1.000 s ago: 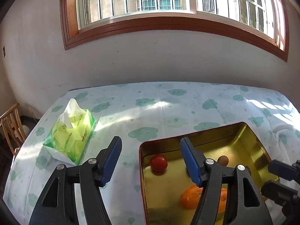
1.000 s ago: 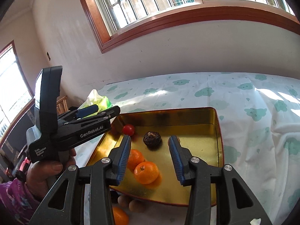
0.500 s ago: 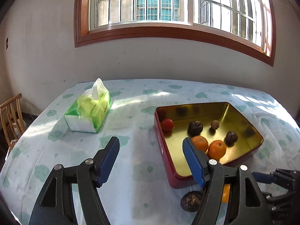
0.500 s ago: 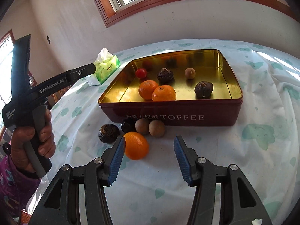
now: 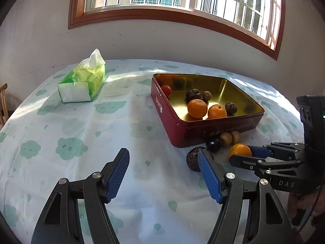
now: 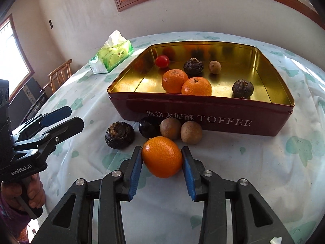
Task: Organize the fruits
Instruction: 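Grasp a mandarin orange with the right gripper while the left gripper approaches a dark wrinkled fruit, then grasp the dark wrinkled fruit with the left gripper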
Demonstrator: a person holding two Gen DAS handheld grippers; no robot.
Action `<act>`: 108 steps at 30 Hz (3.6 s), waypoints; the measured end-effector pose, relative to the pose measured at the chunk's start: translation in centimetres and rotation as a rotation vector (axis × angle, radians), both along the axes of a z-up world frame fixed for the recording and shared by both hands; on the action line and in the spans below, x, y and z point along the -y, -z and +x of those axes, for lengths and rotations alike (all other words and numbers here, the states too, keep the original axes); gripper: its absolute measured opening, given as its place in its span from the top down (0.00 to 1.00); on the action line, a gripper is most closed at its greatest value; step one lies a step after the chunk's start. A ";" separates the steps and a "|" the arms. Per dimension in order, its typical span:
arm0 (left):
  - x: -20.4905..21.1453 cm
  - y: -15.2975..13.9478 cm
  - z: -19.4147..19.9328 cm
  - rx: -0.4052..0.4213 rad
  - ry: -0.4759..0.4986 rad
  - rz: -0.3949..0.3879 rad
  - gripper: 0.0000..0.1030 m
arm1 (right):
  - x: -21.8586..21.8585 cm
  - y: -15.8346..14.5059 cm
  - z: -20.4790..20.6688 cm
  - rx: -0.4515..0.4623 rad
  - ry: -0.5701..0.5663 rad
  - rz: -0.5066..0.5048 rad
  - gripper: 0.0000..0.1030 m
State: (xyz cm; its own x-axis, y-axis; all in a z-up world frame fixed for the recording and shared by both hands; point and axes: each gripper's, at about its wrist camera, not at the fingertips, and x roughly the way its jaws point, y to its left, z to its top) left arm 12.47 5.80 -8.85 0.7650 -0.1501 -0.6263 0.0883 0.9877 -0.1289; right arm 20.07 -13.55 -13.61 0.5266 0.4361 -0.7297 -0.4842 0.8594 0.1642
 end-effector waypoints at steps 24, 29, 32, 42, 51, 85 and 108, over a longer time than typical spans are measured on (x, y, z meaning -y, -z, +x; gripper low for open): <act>4.3 2.1 5.1 -0.135 -0.019 0.020 0.36 | 8.6 0.4 -0.4 -0.024 0.230 0.130 0.64; 4.1 2.5 5.4 -0.149 -0.011 -0.010 0.41 | 8.4 0.4 -0.5 -0.022 0.231 0.125 0.64; 4.3 2.4 5.4 -0.146 0.005 -0.009 0.48 | 8.4 0.4 -0.5 -0.022 0.231 0.123 0.64; 5.0 0.9 3.3 -0.047 -0.035 0.050 0.95 | 8.2 0.4 -0.4 -0.016 0.234 0.101 0.63; 2.1 0.2 -0.2 -0.012 -0.060 -0.108 0.95 | 7.9 0.4 -0.5 -0.008 0.234 0.087 0.64; 3.9 0.2 -1.1 -0.008 0.008 -0.084 0.78 | 7.2 0.3 -0.7 0.012 0.234 0.029 0.63; 4.6 1.2 0.5 -0.083 0.082 -0.033 0.45 | 7.3 0.4 -0.7 0.009 0.233 0.049 0.63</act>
